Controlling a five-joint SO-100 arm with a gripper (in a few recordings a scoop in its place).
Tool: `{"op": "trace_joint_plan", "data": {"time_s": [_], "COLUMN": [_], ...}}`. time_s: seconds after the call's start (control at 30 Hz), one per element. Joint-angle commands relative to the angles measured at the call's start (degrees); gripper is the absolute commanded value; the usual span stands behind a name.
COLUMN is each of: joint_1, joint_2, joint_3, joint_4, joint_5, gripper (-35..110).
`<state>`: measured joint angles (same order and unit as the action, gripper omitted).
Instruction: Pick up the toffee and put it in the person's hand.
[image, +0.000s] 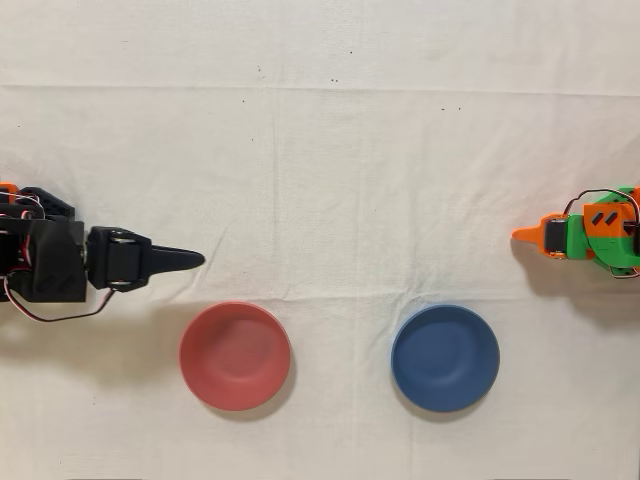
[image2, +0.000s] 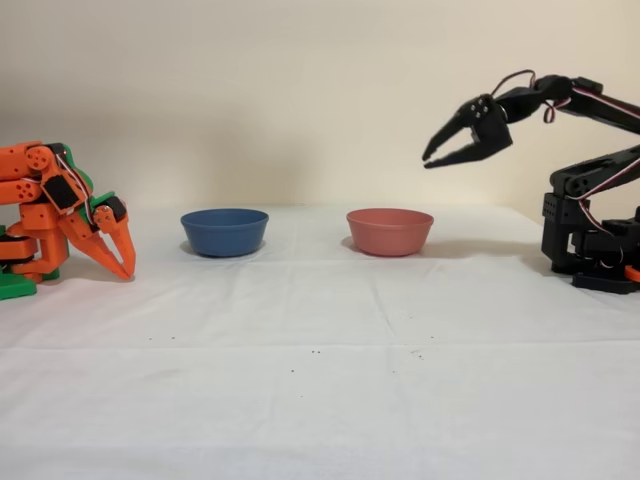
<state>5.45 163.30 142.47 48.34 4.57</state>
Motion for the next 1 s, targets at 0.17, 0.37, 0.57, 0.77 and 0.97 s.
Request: {"op": "trace_joint_plan", "data": {"time_s": [0.17,0.37,0.57,0.77,0.97], "joint_1": [-2.64,-3.6,-4.57,-5.71,-5.89], "joint_2": [15.38,20.3,25.4,29.71,29.71], "joint_3": [11.78,17.23,22.24,26.54,28.74], "joint_4": [5.8,7.73,9.32,11.25,11.87], "joint_5": [0.7,1.41,1.05,1.14,1.41], "gripper": [0,0,0,0,0]}}
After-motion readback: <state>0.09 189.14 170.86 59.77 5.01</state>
